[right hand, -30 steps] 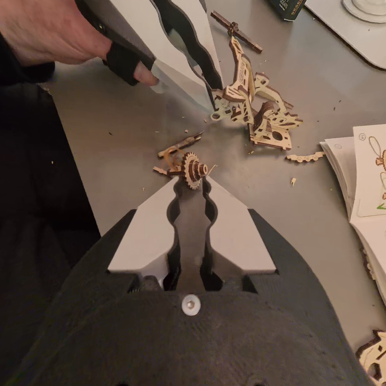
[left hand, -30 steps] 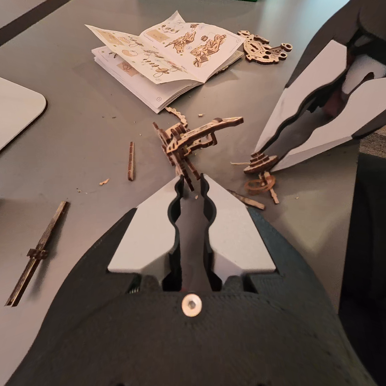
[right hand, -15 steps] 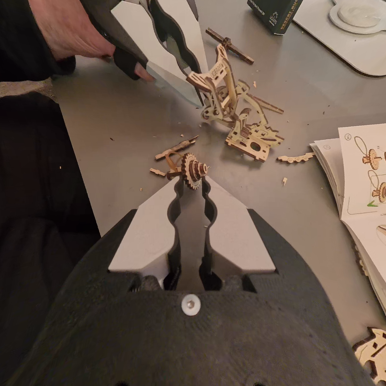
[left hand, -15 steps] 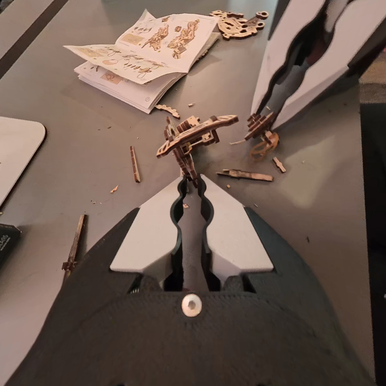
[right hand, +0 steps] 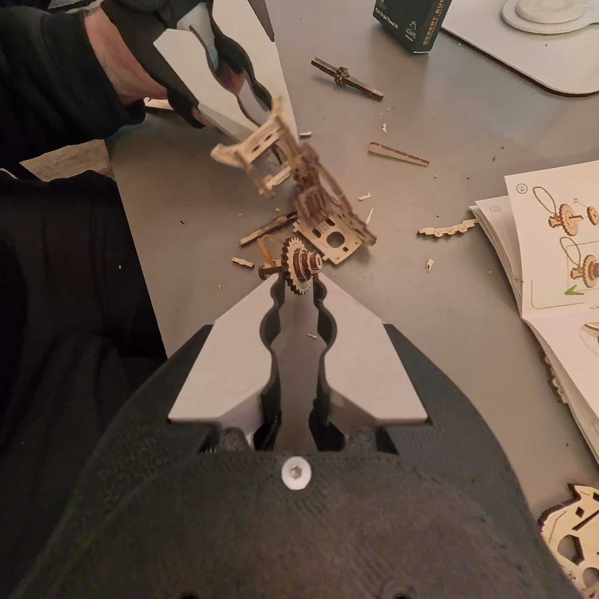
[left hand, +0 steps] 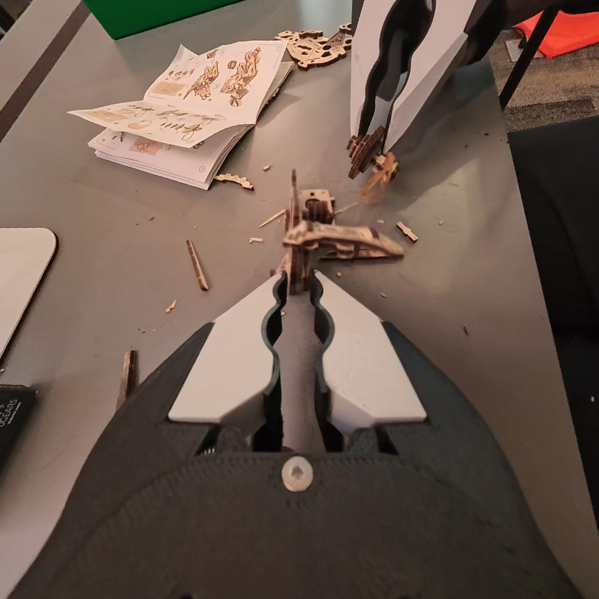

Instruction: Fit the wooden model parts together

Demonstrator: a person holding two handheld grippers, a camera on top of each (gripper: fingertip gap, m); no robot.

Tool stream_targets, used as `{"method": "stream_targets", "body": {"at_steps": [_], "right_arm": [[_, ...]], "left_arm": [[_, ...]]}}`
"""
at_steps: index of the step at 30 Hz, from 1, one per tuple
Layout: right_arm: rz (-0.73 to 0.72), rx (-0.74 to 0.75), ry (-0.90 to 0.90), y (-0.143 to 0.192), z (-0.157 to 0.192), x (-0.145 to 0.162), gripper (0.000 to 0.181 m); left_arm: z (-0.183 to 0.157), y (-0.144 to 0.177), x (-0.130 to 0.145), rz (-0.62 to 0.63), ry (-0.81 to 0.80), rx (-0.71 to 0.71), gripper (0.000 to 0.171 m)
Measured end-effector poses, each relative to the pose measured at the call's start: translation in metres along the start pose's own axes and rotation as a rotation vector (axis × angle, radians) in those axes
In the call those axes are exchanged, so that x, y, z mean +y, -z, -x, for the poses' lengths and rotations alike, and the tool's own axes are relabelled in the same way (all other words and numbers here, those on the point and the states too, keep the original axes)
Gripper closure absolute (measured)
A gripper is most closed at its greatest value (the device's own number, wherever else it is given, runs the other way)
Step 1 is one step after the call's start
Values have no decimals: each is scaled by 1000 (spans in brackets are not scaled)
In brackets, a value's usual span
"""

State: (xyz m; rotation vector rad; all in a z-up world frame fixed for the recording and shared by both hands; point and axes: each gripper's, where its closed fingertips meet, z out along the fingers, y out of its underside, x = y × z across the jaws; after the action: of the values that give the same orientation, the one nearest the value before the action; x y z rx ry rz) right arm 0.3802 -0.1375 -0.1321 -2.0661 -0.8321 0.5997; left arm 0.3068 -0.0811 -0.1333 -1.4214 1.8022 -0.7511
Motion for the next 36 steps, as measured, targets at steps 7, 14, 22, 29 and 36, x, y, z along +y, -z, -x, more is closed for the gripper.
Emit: {"method": "stream_targets", "body": {"at_steps": [7, 14, 22, 29, 36], "right_arm": [[-22, 17, -19, 4, -3, 0, 167], [-121, 96, 84, 20, 0, -17, 168], [-275, 268, 307, 49, 9, -64, 168], [-399, 307, 372, 71, 27, -95, 171], [-432, 261, 335, 70, 35, -95, 171]], "left_arm": [[-3, 4, 3, -8, 48, 1, 151], [5, 53, -24, -162, 194, -85, 140], [-45, 24, -104, -276, 400, 144, 137], [-61, 9, -131, -365, 550, 222, 142], [-60, 13, -146, -451, 546, 209, 159]]}}
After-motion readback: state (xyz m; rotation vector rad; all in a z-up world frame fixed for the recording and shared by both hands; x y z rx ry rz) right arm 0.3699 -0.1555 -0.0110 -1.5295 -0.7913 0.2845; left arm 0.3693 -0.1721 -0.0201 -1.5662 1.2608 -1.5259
